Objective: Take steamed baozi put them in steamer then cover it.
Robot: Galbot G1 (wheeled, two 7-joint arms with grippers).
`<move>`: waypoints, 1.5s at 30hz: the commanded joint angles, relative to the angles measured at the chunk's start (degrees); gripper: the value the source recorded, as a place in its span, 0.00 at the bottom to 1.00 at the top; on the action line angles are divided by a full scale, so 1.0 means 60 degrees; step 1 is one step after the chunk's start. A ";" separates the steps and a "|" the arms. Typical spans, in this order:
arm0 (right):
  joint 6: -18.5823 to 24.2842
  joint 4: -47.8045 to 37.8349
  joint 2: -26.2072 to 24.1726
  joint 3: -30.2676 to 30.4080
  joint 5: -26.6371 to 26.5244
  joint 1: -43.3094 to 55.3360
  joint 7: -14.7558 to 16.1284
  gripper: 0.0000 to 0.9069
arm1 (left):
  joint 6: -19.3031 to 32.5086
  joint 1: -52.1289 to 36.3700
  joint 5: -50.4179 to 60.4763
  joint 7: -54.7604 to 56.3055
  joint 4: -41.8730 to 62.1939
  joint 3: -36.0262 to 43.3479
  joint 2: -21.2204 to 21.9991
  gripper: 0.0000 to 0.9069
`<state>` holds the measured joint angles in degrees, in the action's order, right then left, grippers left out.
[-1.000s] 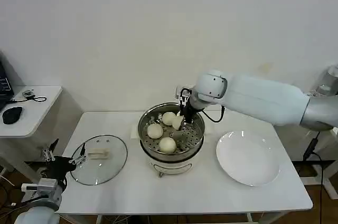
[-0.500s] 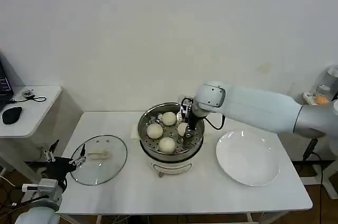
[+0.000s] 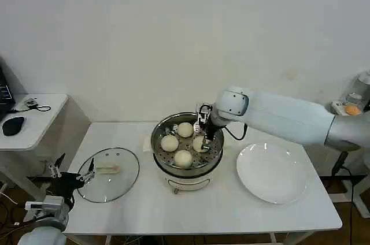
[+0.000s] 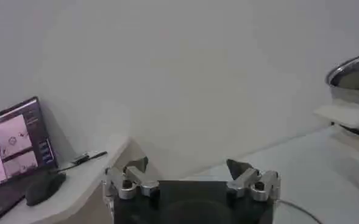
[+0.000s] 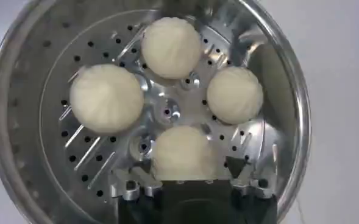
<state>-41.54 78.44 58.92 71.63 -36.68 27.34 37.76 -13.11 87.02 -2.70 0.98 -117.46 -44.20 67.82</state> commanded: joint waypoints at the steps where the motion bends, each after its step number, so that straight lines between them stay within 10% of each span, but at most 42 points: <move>1: -0.0017 0.1011 -0.0959 -0.0503 0.0059 0.0390 -0.0515 1.00 | -0.0034 -0.0001 -0.0029 -0.0009 -0.0056 0.0008 -0.0014 1.00; 4: -0.0007 0.2132 -0.1723 -0.1238 -0.0430 0.0087 -0.1933 1.00 | -0.0050 0.0006 -0.0116 -0.0013 -0.0075 0.0017 -0.0019 1.00; 7: 0.0574 0.3166 -0.2509 -0.2256 -0.1535 -0.0913 -0.5021 1.00 | -0.0065 -0.0023 -0.0228 -0.0011 -0.0016 0.0040 -0.0015 1.00; 11: 0.2581 0.4092 -0.3299 -0.4942 -0.1258 -0.3905 -0.7934 1.00 | -0.0039 -0.0070 -0.0316 -0.0024 0.0040 0.0157 -0.0004 1.00; 14: 0.4429 0.4021 -0.3197 -0.7230 0.0876 -0.6730 -0.8437 1.00 | 0.0139 -0.0122 -0.0330 -0.0058 0.0083 0.0225 0.0011 1.00; 27: 0.8776 0.3857 -0.0144 -1.5936 0.4975 -1.4679 -0.7005 1.00 | 0.0705 -0.0060 0.0206 0.0461 0.0364 0.0704 0.0187 1.00; 37: 0.8731 0.5293 0.2334 -2.0454 0.4154 -1.9310 -0.4723 1.00 | 0.1718 0.0404 0.5988 0.0955 0.0787 0.1061 -0.0460 1.00; 45: 0.8393 0.6442 0.2827 -2.1468 0.3346 -2.0781 -0.4960 1.00 | 0.2508 0.1051 1.0475 0.1383 0.1860 0.1345 -0.0755 1.00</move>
<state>5.73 108.76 67.34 -36.53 -15.21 -73.55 4.95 -4.16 89.57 22.28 6.61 -112.26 -38.51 65.75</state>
